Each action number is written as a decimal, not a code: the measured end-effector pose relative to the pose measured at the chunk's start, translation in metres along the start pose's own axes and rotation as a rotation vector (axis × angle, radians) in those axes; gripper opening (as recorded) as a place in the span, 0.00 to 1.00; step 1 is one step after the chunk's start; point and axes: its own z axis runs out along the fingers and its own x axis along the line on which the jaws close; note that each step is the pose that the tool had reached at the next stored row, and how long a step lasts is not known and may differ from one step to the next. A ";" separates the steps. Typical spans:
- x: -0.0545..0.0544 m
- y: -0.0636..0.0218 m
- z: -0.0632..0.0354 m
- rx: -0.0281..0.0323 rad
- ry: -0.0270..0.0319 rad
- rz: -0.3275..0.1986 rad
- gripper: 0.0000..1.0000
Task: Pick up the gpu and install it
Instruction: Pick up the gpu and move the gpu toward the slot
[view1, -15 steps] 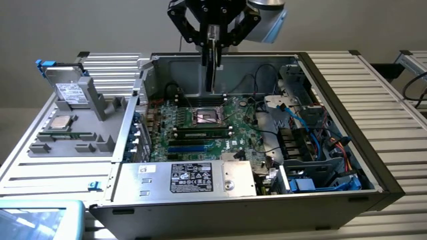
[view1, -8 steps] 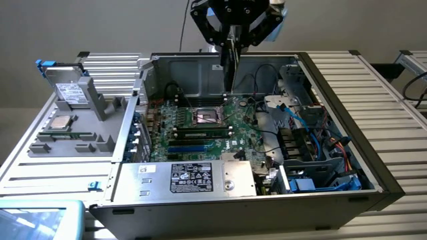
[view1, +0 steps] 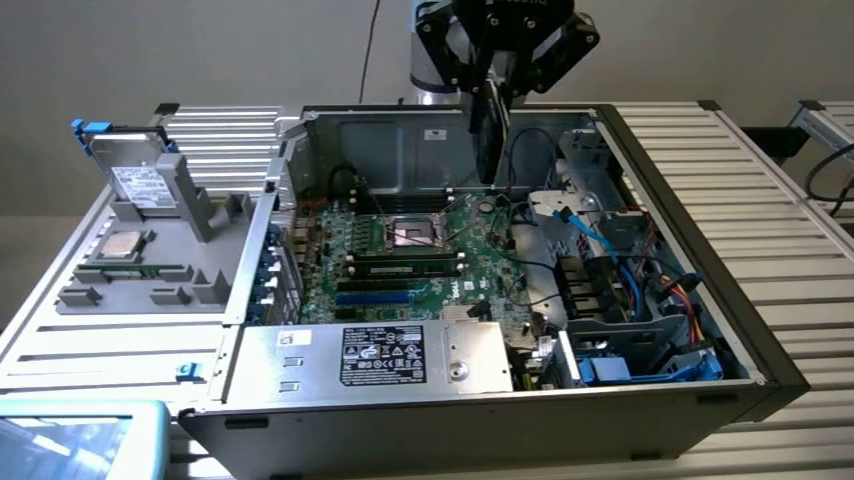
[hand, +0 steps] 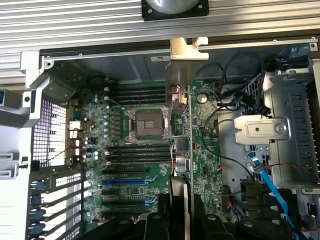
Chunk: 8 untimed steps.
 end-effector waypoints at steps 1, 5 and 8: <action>-0.003 0.0002 -0.0001 0.0000 -0.0002 -0.001 0.29; -0.015 0.0009 -0.0002 0.0000 -0.0018 -0.003 0.29; -0.023 0.0013 0.0008 -0.0008 -0.0040 -0.004 0.29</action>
